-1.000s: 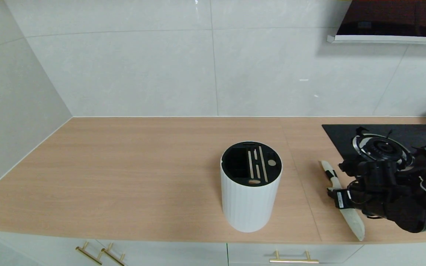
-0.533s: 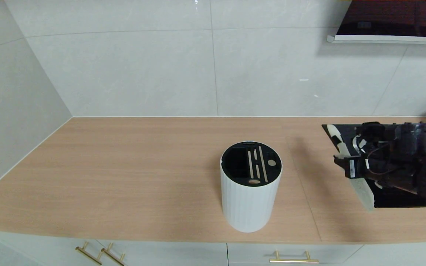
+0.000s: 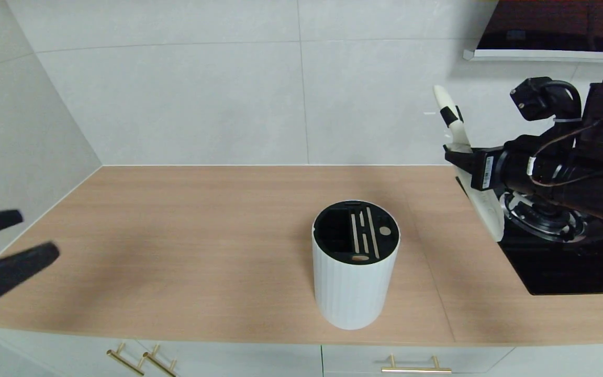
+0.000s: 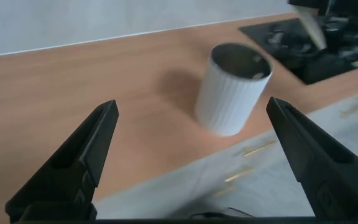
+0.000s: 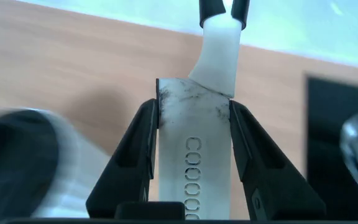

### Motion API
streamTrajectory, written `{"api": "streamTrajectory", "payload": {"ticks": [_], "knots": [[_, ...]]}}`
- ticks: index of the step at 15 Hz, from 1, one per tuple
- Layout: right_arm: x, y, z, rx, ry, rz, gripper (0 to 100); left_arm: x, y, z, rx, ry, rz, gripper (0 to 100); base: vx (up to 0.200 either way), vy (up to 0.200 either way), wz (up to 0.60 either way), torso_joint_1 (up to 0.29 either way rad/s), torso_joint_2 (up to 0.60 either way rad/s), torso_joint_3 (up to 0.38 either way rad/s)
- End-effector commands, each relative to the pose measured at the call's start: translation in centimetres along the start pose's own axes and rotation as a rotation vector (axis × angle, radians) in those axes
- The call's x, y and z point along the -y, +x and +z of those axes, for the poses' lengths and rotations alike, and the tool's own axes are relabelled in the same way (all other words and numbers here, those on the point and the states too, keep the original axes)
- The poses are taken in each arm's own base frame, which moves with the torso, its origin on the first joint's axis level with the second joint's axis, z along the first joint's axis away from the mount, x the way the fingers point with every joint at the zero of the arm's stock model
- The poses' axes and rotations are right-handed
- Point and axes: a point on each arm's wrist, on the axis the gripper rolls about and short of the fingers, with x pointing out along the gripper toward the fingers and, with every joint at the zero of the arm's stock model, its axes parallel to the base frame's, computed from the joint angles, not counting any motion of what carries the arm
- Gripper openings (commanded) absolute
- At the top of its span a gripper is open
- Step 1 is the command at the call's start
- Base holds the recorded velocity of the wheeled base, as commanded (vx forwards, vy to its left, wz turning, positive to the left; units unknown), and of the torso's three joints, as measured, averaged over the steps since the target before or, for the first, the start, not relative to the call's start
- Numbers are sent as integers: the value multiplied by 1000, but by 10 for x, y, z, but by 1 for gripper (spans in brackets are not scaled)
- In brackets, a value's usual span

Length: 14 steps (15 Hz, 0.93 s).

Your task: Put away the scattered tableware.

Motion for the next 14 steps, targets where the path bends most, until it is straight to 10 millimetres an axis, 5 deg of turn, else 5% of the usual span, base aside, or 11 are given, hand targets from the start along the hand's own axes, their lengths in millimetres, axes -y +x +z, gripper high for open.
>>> {"api": "streamTrajectory", "payload": {"ticks": [1, 5, 9, 14], "knots": [[-20, -28, 11, 53, -23, 87, 0, -23, 109, 10, -95, -175, -178, 100, 0, 0, 0, 0, 0, 0], [-40, -27, 1, 21, -30, 158, 0, -21, 173, -4, 43, -433, -180, 100, 0, 0, 0, 0, 0, 0], [-79, -39, -2, 7, -12, 182, 0, -12, 195, -21, 91, -427, -191, 100, 0, 0, 0, 0, 0, 0], [-107, -52, -16, -27, -36, 261, 0, 19, 201, -25, 57, -428, -299, 100, 0, 0, 0, 0, 0, 0]]}}
